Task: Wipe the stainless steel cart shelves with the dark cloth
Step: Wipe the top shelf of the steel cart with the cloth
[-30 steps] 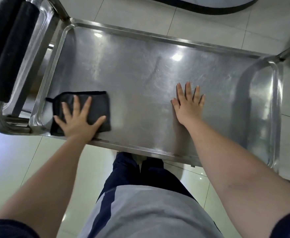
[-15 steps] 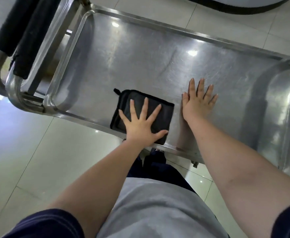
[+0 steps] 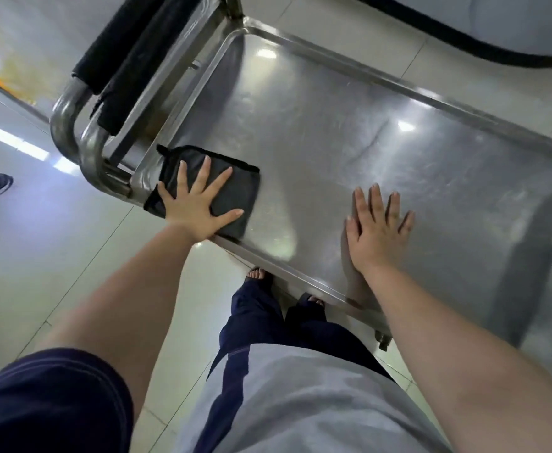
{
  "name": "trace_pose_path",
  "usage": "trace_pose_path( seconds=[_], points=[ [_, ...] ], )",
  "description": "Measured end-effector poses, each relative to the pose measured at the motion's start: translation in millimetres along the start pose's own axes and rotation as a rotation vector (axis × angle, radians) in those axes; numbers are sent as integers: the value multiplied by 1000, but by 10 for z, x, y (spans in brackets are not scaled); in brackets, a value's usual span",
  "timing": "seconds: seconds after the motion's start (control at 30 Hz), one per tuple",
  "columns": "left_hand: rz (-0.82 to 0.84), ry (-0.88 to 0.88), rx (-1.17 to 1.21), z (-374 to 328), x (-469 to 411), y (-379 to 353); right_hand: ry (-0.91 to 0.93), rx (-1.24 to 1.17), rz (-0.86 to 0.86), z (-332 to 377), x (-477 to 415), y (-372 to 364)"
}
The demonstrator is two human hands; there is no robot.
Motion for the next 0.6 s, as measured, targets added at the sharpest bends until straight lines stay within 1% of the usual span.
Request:
trace_pose_path(
  seconds=[0.07,0.17,0.27,0.33,0.37,0.4,0.5,0.53,0.57,0.6],
  points=[
    [17,23,-10,251,-56,74,-2,16,1,16,4,-2],
    [7,48,-28,245,-74,52,-3,29,-2,20,-5,-8],
    [-6,83,27,-122,-58,-48,17,45,20,37,-15,-34],
    [-3,37,33,-541,-46,-138,37,2,30,20,-38,-3],
    [-1,5,34,-774,-35,-188,44,-74,26,2,-52,34],
    [-1,-26,33,-1018,-18,-241,41,-208,11,-37,-61,93],
    [32,-123,-9,-1812,61,-383,-27,-750,-55,-307,-56,309],
    [55,-162,-27,-2073,88,-430,-61,-876,-63,-423,-51,354],
    [79,-198,-41,-2307,113,-477,-79,-938,-71,-525,-48,402],
    [99,-223,-48,-2480,134,-519,-77,-945,-80,-593,-51,440]
  ],
)
Point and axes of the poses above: each hand's wrist, its own x-axis away from the middle knuckle, its own y-axis out of the back of the hand, z = x × y, the point moved 7 cm from there along -x, towards the middle knuckle, and after that the axes turned 13 degrees about -y, right-handed, at the moved point
